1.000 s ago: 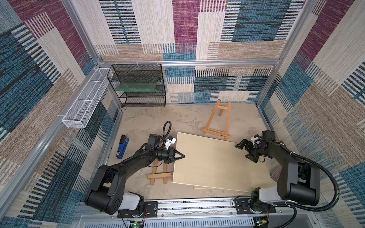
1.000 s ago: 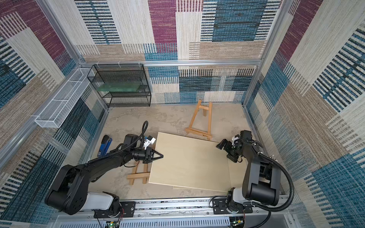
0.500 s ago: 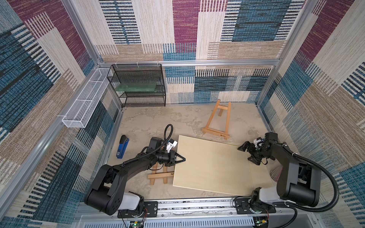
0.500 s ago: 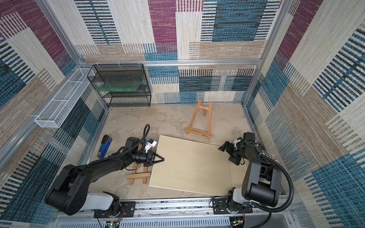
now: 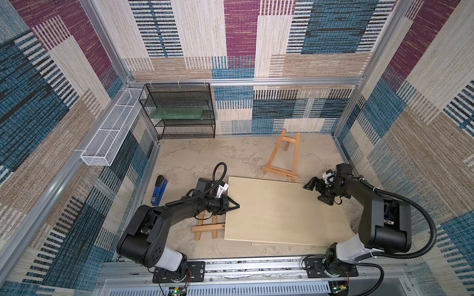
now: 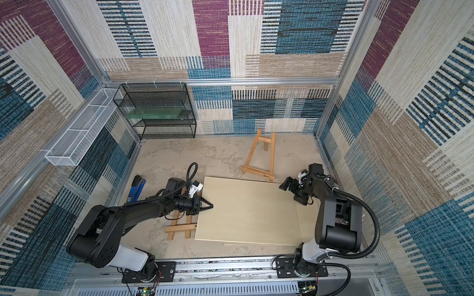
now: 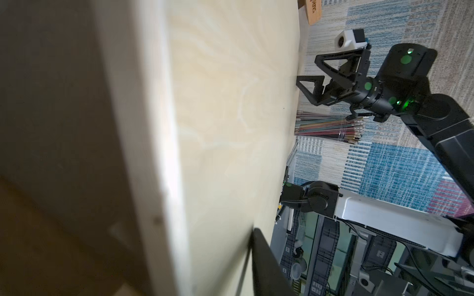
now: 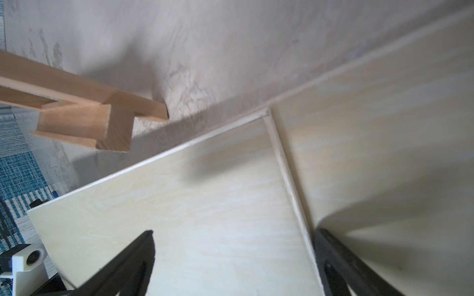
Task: Disassemble the easel
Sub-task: Place the drawing board on the drawing board.
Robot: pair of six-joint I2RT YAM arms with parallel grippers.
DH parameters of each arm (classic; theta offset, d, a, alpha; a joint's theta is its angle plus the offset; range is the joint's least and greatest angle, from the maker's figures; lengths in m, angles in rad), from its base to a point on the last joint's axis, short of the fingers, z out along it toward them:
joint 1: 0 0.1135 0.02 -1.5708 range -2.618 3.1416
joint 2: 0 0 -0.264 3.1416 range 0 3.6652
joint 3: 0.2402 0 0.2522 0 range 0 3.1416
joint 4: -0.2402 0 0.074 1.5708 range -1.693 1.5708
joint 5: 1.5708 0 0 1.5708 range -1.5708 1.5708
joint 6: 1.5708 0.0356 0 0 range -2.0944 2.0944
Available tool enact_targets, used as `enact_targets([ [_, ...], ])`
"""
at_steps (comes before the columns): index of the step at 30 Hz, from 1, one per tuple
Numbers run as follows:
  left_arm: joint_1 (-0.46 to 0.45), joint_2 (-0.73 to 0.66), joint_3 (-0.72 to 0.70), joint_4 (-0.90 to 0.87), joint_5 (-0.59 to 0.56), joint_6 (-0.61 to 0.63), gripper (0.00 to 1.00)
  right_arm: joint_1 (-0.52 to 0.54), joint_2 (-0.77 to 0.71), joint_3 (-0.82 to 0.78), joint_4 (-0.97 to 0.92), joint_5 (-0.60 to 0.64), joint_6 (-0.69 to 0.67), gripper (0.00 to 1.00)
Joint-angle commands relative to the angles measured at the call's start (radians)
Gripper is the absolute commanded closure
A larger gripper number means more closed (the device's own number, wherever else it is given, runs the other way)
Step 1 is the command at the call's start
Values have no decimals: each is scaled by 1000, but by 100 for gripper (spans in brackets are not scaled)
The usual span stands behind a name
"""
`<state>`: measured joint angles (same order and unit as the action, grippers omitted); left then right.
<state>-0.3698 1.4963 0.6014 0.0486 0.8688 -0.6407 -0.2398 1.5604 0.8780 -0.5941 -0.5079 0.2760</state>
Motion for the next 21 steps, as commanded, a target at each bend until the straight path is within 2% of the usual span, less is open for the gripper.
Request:
enact_targets([
  [1,-25,9,38,-22,-68,82,66,20,38,42,0,-108,1,1],
  [8,-92,19,73,-49,-99,46,64,-18,81,82,-49,-80,-41,1],
  [21,-221,79,126,-30,-197,-31,61,-151,58,109,-118,-23,-108,0],
])
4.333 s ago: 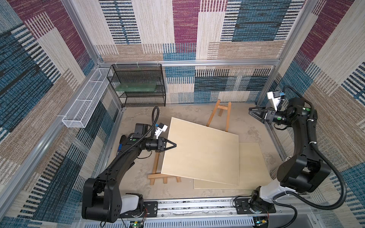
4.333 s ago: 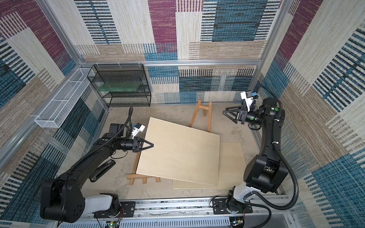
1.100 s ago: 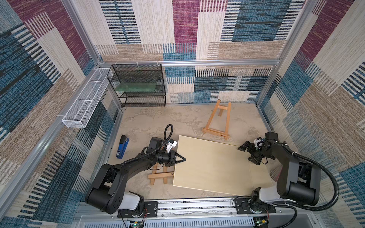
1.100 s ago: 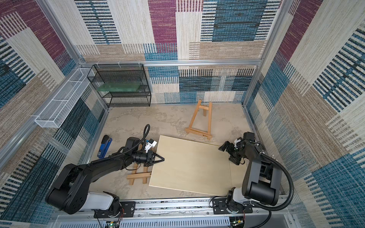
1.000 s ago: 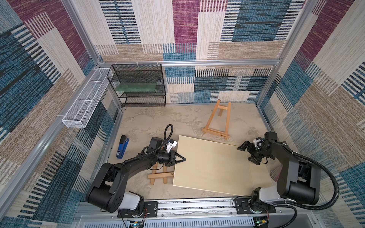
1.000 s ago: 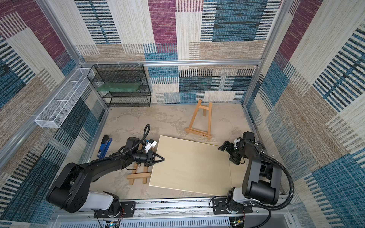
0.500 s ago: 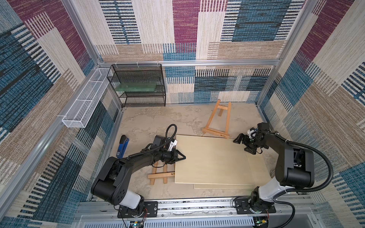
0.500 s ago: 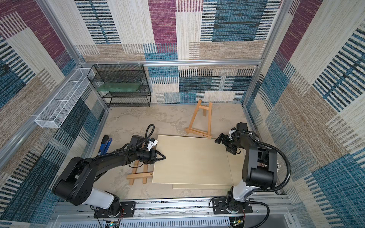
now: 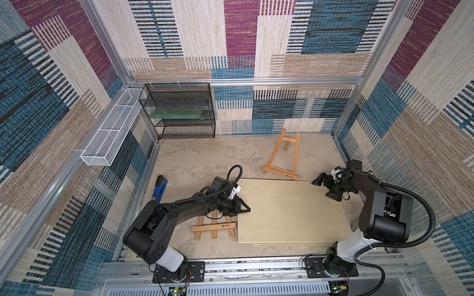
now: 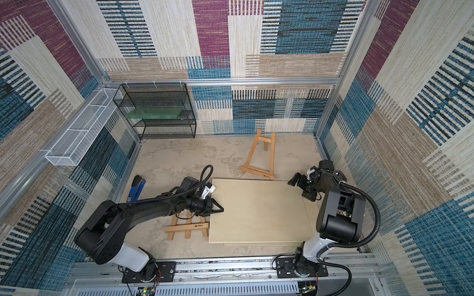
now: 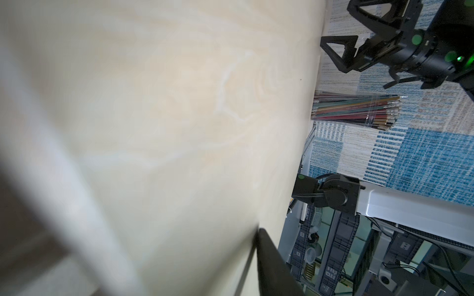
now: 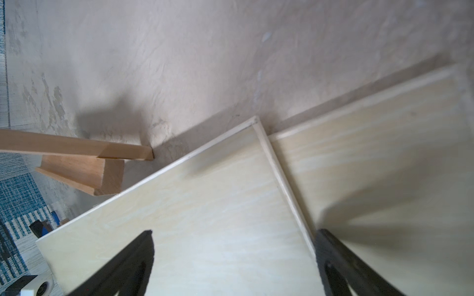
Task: Disassemble the easel
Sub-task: Place the drawing board on the drawing board.
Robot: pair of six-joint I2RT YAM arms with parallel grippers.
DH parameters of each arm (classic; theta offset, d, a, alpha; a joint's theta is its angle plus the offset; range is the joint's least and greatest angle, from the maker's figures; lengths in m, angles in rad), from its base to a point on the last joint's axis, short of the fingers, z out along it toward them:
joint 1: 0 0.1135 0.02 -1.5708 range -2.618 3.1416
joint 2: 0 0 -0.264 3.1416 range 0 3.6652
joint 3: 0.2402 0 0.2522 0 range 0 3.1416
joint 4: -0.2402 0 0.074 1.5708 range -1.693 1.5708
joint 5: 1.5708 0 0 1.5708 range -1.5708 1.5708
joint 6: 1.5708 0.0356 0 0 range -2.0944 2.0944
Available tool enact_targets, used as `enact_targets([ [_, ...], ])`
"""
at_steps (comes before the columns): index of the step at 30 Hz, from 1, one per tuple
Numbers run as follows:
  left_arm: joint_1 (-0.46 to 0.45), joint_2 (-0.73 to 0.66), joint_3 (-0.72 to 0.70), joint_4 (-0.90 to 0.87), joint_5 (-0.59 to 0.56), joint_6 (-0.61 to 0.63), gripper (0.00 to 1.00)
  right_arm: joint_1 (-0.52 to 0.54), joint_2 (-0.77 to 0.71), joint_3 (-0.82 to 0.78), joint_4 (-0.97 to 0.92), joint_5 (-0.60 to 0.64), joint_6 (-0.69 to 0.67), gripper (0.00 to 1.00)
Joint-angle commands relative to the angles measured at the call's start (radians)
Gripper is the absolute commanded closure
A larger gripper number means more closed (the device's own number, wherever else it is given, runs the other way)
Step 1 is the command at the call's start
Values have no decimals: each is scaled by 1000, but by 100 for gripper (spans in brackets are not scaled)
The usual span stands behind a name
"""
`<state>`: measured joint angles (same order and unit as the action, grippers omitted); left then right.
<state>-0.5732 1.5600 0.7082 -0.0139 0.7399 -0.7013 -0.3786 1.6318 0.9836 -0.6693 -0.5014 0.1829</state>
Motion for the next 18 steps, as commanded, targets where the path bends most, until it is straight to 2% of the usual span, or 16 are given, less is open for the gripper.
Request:
enact_targets([
  [1,-26,24,26,39,-74,24,60,-23,-14,1,-43,-33,-20,0],
  [10,-83,87,95,37,-138,0,55,-55,0,27,-55,-15,-39,0],
  [18,-123,60,130,-89,-247,11,35,-56,-7,74,-55,17,-23,3],
])
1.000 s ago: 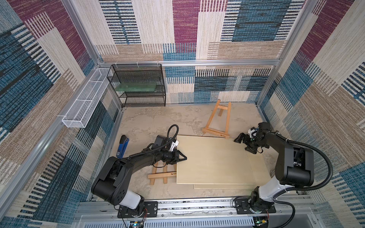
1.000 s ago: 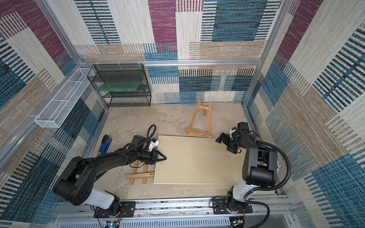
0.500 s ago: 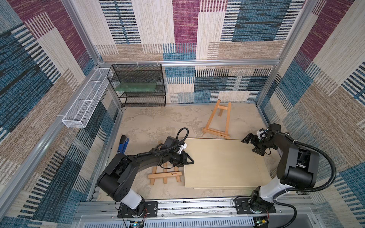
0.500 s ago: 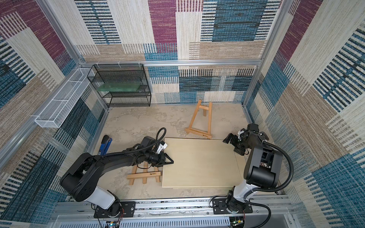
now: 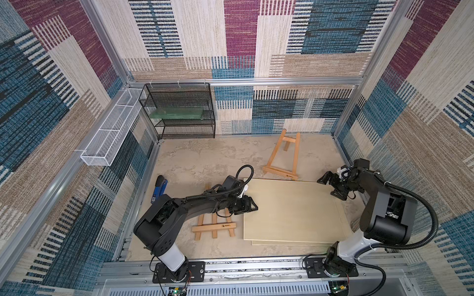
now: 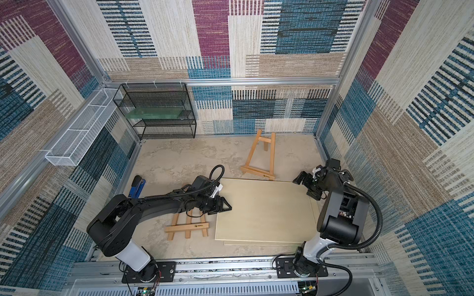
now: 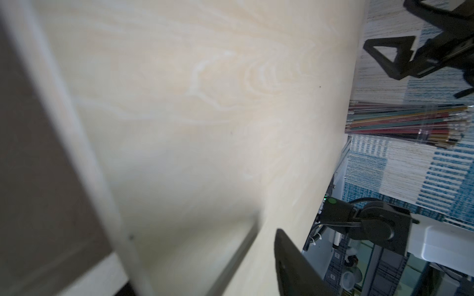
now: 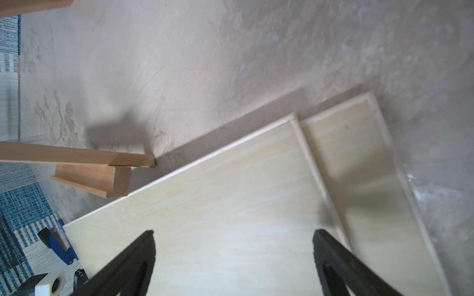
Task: Disassemble the easel
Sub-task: Place the drawing board on the drawing board.
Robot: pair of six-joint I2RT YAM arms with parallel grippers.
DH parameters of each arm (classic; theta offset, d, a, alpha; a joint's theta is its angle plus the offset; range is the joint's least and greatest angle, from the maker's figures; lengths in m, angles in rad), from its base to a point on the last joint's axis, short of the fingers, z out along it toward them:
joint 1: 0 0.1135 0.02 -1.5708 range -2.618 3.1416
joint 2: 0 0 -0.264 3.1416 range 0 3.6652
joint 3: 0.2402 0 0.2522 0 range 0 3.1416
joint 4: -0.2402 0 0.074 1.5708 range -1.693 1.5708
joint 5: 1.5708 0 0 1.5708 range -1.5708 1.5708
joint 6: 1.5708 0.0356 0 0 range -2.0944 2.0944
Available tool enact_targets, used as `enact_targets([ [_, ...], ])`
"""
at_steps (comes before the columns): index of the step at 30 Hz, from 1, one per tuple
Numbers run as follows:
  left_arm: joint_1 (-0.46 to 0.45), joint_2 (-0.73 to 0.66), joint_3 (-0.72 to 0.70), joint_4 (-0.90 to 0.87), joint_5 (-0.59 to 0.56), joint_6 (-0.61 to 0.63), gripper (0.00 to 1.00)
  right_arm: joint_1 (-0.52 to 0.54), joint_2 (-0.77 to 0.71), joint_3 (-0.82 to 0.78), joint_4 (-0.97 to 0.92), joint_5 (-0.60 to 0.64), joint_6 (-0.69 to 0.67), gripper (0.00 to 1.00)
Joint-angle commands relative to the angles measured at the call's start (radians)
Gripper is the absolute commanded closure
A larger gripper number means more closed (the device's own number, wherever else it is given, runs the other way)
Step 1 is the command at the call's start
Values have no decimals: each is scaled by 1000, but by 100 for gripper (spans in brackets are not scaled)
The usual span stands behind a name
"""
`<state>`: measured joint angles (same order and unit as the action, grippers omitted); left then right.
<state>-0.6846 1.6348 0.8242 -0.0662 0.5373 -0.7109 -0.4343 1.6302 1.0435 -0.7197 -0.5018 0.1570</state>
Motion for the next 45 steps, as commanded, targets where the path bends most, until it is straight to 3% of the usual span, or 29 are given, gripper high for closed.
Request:
enact_targets([
  [1,-18,-18,19,-49,-54,26,34,-1,-8,17,-3,20,4,3],
  [4,-42,-7,41,-78,-60,26,23,3,-17,18,4,19,9,3],
  [8,-68,-5,83,-144,-107,51,20,7,-32,15,9,14,16,3],
  [11,-86,17,134,-175,-88,73,9,15,-41,12,8,13,18,3],
  [20,-99,11,181,-337,-187,117,8,28,-75,-2,-1,11,19,4],
  [26,-99,-88,177,-364,-253,117,7,62,-117,6,-16,21,19,5],
  [36,-93,-246,164,-344,-335,163,7,257,-201,15,32,47,42,5],
  [41,-34,-331,111,-286,-307,182,5,340,-262,-17,197,8,69,5],
  [45,35,-362,105,-296,-266,211,4,345,-194,16,287,-38,65,5],
])
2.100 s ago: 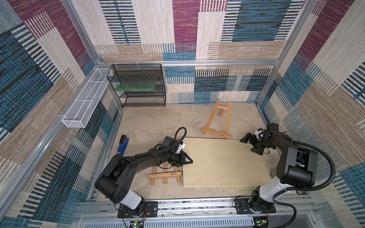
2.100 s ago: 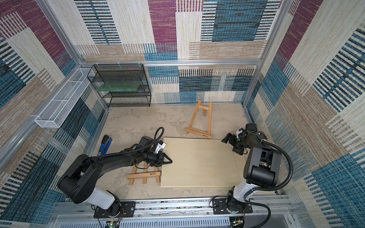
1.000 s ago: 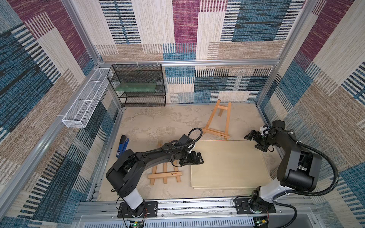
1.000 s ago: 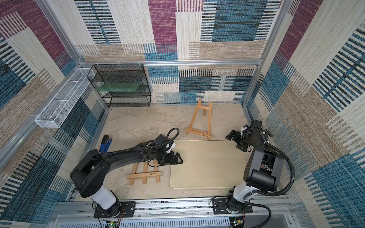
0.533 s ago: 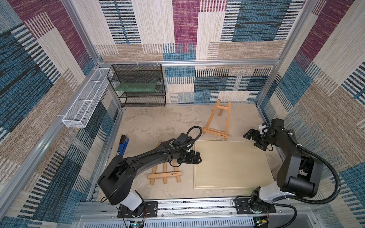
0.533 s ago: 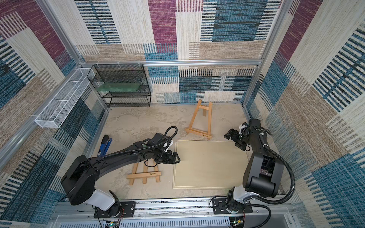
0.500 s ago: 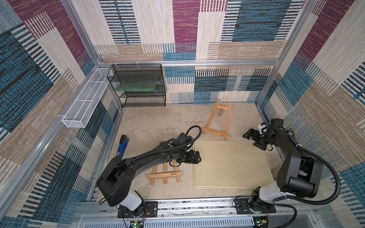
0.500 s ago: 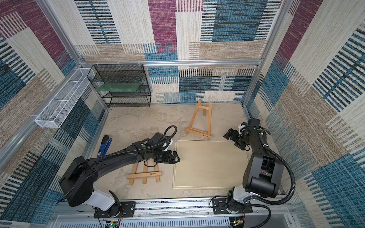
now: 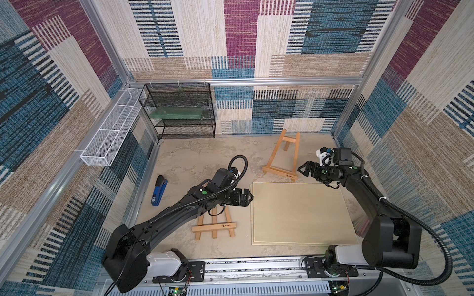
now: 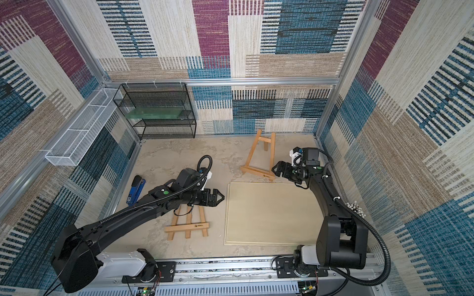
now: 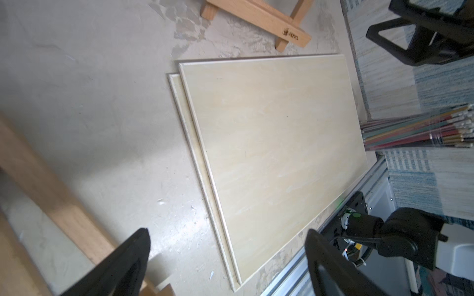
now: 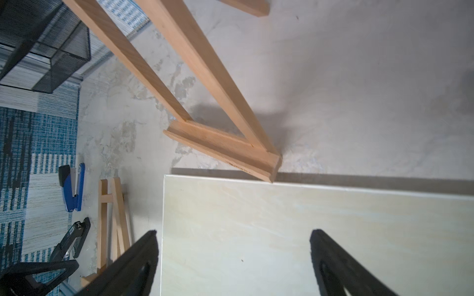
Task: Disassemble the easel
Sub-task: Place the drawing board on the drawing board.
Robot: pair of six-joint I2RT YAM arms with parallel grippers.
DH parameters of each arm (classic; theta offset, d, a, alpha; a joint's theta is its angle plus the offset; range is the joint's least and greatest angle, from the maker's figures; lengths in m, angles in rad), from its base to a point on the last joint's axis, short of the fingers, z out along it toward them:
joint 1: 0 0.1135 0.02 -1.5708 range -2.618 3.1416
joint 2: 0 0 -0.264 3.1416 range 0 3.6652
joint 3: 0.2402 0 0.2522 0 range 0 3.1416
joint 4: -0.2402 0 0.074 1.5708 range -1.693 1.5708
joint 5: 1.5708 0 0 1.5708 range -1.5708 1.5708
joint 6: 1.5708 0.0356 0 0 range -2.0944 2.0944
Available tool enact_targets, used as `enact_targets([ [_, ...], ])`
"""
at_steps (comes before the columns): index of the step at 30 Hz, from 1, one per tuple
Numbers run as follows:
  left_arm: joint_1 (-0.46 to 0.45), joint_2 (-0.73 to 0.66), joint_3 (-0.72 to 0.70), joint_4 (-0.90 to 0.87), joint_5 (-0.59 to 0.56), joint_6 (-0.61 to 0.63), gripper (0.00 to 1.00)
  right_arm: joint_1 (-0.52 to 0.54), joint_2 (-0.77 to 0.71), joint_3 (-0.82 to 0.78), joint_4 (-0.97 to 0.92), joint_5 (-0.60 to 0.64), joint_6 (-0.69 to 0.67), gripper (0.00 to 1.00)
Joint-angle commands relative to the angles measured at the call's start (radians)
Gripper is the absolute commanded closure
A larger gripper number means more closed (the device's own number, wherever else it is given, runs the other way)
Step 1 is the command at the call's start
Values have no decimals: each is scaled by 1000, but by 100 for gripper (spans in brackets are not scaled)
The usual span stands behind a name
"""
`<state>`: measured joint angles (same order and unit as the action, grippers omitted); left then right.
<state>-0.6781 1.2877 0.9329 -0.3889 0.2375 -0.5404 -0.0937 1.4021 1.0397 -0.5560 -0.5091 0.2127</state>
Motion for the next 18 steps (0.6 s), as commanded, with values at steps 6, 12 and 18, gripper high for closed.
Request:
enact_targets([
  [6,87,-24,4,11,67,63,4,51,155,103,254,-2,4,2],
  [12,109,-36,-22,47,86,32,4,96,231,128,346,97,19,12],
  [18,123,-71,-42,33,78,28,4,126,250,27,447,176,42,22],
])
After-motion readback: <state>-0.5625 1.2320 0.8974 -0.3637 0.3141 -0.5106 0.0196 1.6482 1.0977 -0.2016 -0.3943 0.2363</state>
